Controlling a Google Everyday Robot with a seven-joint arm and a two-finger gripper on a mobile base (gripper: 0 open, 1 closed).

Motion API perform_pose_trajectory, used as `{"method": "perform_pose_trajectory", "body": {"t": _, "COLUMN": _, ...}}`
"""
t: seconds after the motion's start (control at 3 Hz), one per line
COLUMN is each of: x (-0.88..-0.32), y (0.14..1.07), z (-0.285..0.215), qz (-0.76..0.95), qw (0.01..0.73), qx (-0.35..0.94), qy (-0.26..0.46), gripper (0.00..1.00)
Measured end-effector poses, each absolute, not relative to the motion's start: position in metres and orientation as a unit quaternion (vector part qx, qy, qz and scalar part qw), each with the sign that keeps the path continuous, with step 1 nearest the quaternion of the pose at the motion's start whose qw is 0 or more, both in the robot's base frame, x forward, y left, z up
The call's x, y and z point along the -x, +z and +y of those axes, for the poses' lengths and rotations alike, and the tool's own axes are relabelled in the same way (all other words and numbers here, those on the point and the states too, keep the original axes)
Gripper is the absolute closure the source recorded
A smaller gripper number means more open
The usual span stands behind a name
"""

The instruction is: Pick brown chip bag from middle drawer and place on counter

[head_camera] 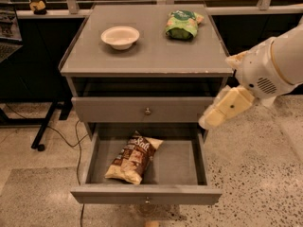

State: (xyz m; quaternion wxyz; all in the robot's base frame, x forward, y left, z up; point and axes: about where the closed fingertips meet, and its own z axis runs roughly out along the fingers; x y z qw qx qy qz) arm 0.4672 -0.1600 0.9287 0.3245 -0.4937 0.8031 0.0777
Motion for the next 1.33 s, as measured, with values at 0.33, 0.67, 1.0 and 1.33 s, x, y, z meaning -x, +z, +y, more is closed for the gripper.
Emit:
{"method": "perform_pose_trajectory", "body": {"t": 0.33, "x": -0.483, "y": 0.915, "z": -0.148, "qz": 0.817, "qw": 0.362, "qx": 0.436, "qy": 0.107, "gripper": 0.0}}
{"method": "perform_pose_trajectory", "body": {"t": 0.67, "x": -0.494, "y": 0.898, "z": -0.134, "qz": 0.825, "qw": 0.37, "qx": 0.404, "qy": 0.139, "gripper": 0.0}}
{"method": "perform_pose_trajectory", "body": {"t": 1.0, "x": -0.5, "y": 0.879, "z": -0.127, "qz": 0.841, "qw": 0.357, "qx": 0.372, "qy": 0.166, "gripper": 0.0}}
{"method": "perform_pose_trajectory", "body": {"t": 1.33, "x": -0.5, "y": 0.863, "z": -0.125, "qz": 0.87, "qw": 0.327, "qx": 0.326, "qy": 0.174, "gripper": 0.0}}
